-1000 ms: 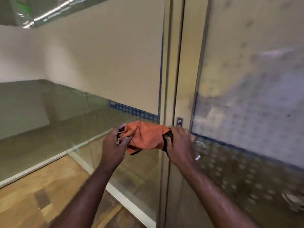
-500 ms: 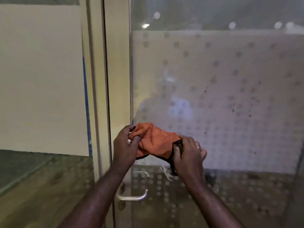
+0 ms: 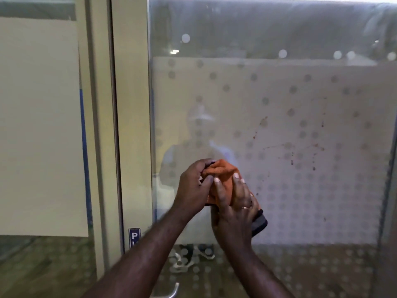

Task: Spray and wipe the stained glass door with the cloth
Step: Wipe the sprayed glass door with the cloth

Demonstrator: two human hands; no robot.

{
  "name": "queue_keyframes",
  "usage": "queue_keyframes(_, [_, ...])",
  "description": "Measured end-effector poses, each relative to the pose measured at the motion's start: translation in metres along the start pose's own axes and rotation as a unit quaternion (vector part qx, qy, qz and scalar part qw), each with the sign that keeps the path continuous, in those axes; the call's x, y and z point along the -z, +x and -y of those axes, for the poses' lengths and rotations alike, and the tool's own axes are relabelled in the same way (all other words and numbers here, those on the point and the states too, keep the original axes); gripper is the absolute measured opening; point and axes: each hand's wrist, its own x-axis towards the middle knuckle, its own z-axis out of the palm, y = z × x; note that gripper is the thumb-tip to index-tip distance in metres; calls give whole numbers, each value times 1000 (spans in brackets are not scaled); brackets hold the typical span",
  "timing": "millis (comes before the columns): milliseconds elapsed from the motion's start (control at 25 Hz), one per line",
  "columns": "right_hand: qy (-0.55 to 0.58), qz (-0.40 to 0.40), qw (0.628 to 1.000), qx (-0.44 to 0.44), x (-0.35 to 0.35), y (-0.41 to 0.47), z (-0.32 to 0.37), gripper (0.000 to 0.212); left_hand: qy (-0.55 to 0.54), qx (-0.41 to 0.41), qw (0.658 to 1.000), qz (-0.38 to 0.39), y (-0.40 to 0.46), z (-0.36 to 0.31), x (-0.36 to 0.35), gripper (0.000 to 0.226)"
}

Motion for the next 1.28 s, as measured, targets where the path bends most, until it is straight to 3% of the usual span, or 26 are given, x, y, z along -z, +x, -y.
queue_keyframes(120, [-27, -9, 998, 48, -13, 21, -19, 82, 3, -31, 999, -9, 6, 15, 7, 40])
queue_keyframes(240, [-58, 17, 992, 107, -34, 21, -36, 75, 4, -39, 995, -92, 5, 40, 21, 44])
queue_keyframes(400, [-45, 26, 990, 134, -56, -10, -37, 75, 152, -94, 965, -190, 16, 63, 31, 48])
queue_keyframes(600, [-102, -36, 982, 156, -57, -6, -49, 58, 278, -161, 936, -144, 35, 88, 23, 57])
queue_keyframes(800, [-63, -87, 994, 27, -51, 30, -56, 82, 321, -173, 922, -127, 38, 99, 13, 57])
queue_keyframes(960, [-78, -72, 980, 168, -66, 8, -50, 60, 331, -190, 914, -134, 37, 103, 14, 57])
queue_keyframes(1040, [-95, -82, 975, 185, -61, 5, -65, 62, 323, -194, 915, -142, 37, 103, 13, 58])
queue_keyframes(1280, [-26, -139, 989, -53, -31, 88, -49, 81, 305, -186, 923, -144, 36, 100, 14, 57])
